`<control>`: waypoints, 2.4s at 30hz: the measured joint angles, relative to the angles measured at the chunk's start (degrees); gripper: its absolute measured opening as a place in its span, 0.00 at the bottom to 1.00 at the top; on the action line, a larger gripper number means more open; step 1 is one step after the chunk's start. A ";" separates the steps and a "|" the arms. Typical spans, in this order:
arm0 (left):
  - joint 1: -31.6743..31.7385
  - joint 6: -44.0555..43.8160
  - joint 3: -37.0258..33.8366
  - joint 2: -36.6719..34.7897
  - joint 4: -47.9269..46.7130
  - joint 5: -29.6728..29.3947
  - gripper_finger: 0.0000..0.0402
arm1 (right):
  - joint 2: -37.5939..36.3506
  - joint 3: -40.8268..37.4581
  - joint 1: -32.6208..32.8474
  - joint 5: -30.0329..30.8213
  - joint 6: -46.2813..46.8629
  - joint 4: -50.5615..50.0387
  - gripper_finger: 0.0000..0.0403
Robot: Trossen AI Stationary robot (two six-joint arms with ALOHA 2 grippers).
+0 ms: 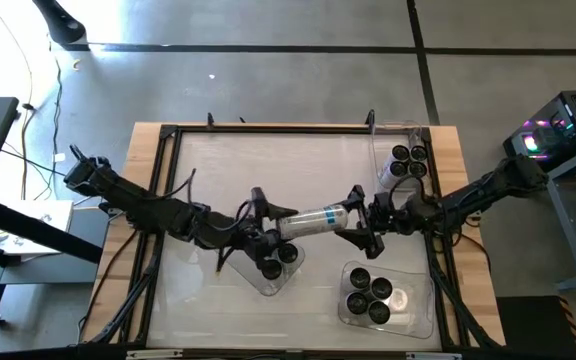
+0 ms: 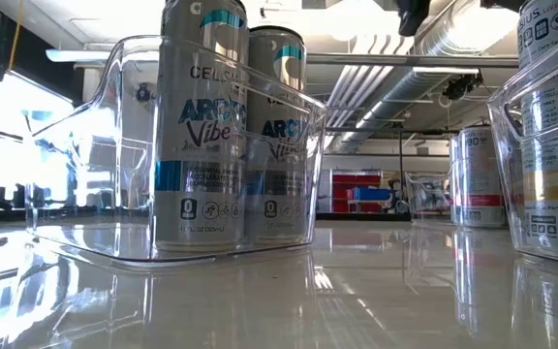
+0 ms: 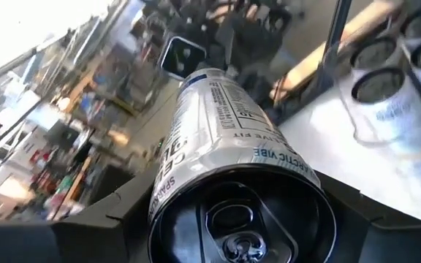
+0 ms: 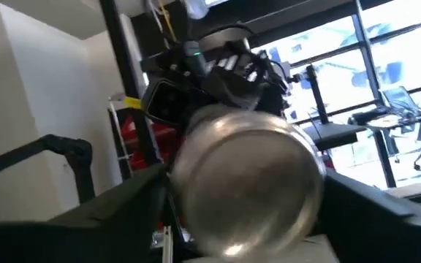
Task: Sort soda cans
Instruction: Adjust the white-blue soda can in the bottom left transparent bin
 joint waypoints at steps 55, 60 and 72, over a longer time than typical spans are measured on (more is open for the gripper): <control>5.92 -49.39 23.69 24.47 -70.09 33.87 0.75 | -9.90 0.02 -5.42 5.81 -0.85 -24.61 0.95; 7.60 -49.33 23.71 23.71 -70.07 34.37 0.78 | -9.89 0.02 -5.42 5.81 -0.87 -24.95 0.95; 7.75 -52.35 23.71 20.61 -72.08 37.49 0.79 | -9.37 0.02 -5.42 5.86 0.18 -25.96 0.95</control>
